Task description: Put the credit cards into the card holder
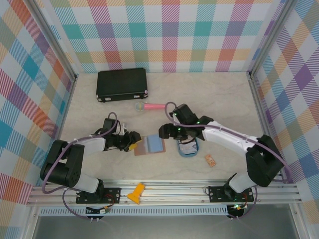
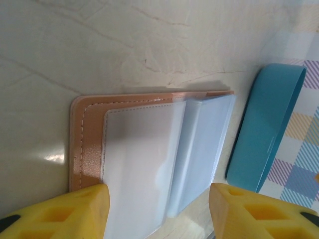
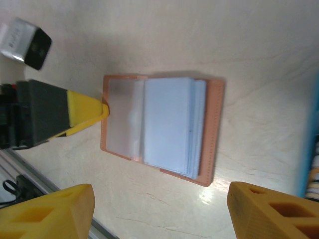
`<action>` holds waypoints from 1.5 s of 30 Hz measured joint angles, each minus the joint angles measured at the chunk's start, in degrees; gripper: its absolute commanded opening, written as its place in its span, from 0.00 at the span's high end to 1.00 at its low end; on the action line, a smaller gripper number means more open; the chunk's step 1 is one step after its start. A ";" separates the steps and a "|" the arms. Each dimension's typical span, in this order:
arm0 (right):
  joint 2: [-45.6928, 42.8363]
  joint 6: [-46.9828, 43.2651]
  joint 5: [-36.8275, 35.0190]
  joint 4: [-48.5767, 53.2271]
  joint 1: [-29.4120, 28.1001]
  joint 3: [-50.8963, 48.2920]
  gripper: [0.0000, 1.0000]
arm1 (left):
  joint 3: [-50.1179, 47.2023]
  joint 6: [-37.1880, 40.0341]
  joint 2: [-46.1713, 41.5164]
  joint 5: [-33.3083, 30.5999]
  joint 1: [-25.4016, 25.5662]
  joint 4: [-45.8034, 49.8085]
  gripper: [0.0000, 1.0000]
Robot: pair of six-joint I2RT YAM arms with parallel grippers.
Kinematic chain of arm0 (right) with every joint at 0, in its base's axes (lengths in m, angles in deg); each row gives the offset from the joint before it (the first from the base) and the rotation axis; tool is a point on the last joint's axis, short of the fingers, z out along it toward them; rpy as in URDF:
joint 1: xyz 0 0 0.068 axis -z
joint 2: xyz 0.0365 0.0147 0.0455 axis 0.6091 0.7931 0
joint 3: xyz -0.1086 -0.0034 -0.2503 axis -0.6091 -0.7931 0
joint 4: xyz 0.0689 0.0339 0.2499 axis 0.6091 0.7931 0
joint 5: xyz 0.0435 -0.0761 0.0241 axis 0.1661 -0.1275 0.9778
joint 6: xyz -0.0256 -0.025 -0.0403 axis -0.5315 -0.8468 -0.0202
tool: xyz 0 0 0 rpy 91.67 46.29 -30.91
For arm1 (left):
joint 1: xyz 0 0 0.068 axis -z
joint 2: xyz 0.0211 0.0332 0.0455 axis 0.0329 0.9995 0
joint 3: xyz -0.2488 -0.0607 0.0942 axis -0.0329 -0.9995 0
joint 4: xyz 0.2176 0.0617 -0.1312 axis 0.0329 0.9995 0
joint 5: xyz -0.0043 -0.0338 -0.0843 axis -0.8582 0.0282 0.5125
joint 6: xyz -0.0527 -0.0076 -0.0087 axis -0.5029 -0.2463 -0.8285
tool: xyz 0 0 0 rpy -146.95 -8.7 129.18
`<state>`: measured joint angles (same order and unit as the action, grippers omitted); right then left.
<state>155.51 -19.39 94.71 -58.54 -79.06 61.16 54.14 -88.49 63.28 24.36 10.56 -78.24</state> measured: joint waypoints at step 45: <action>2.56 -105.79 -0.33 17.84 12.66 -4.11 0.21 | 21.55 25.79 -4.33 1.38 0.22 36.41 0.39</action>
<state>158.06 -125.18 94.38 -40.70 -66.41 57.05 75.70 -62.70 58.95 25.74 10.78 -41.83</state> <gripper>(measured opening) 0.769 0.606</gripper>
